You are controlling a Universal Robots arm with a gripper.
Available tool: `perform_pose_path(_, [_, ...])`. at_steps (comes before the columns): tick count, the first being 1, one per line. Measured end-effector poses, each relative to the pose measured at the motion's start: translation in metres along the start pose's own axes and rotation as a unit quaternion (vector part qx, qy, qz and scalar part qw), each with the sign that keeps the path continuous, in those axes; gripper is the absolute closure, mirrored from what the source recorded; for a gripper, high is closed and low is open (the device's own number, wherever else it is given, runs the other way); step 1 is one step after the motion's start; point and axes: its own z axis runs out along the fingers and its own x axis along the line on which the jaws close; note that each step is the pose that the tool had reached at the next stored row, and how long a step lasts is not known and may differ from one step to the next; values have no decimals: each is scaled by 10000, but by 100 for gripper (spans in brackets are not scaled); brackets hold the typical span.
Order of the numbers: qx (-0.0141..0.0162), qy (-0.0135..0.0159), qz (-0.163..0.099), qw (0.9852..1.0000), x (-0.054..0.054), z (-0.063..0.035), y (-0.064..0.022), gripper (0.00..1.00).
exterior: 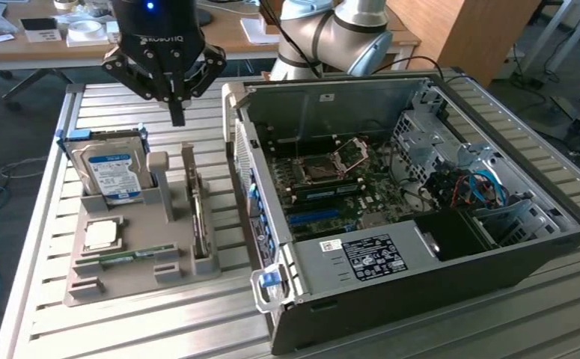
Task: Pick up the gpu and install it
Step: 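Reach for the gpu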
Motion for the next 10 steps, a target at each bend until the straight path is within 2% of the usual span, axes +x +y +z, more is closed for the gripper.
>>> perform_pose_path(10, [1, 0, 0, 10000, -12, -6, -162, 89])
